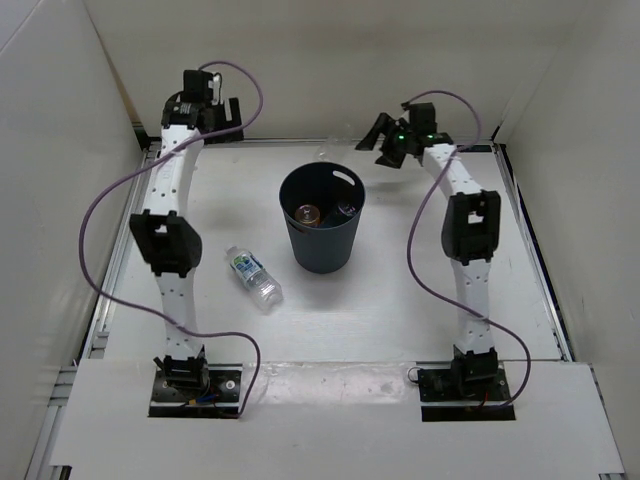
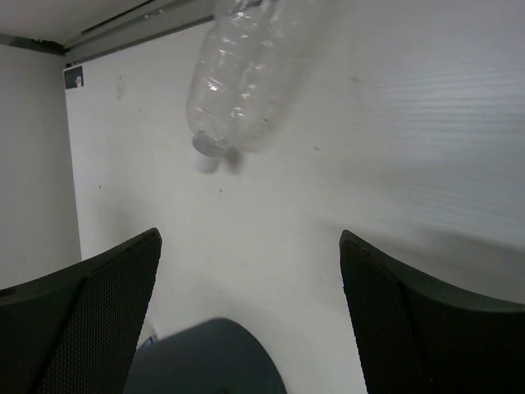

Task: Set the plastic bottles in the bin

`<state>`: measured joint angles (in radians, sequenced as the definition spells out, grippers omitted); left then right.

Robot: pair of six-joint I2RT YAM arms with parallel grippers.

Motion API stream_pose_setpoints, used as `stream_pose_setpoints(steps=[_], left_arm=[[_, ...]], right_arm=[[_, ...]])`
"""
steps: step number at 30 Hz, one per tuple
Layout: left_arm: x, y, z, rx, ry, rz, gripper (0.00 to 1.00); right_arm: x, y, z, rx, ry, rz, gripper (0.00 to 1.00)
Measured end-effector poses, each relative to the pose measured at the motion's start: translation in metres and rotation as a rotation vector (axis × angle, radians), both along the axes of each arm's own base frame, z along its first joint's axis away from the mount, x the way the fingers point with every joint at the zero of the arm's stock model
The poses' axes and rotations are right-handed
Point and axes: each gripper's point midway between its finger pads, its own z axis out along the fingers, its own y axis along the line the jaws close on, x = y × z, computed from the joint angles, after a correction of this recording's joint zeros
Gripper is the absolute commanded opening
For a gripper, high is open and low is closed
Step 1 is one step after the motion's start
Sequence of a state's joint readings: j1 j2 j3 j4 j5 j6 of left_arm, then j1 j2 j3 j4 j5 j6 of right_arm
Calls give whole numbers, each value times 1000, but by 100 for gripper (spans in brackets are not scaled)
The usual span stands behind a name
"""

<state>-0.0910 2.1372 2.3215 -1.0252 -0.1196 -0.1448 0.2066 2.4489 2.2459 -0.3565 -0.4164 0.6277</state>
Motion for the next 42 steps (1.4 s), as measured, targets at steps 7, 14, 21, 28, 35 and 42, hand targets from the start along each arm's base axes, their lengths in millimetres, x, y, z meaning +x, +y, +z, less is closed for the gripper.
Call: stream_pose_setpoints(steps=[7,14,21,28,35,42], left_arm=[[86,-36,-30,-218,-149,-198,99],[142,-112,-72,-365,-281,-362,99],[126,-224,-123,-530,-224,-499,99],[125,-241,-127,-641,-225,-488,99],[130,-249,-128,-658,-251,-479,99],[118,-272,-175,-655,-163,-480,94]], right_arm=[[-30,-118,59,-33,-10,-77,90],[-80,-177,177,-202,-245,-127,90],[-130,-115,206,-435,-375,41,90],[-148,-91,172,-631,-305,167,90],[-130,-97,179,-705,-305,155,90],[-128,-115,187,-764,-305,102,90]])
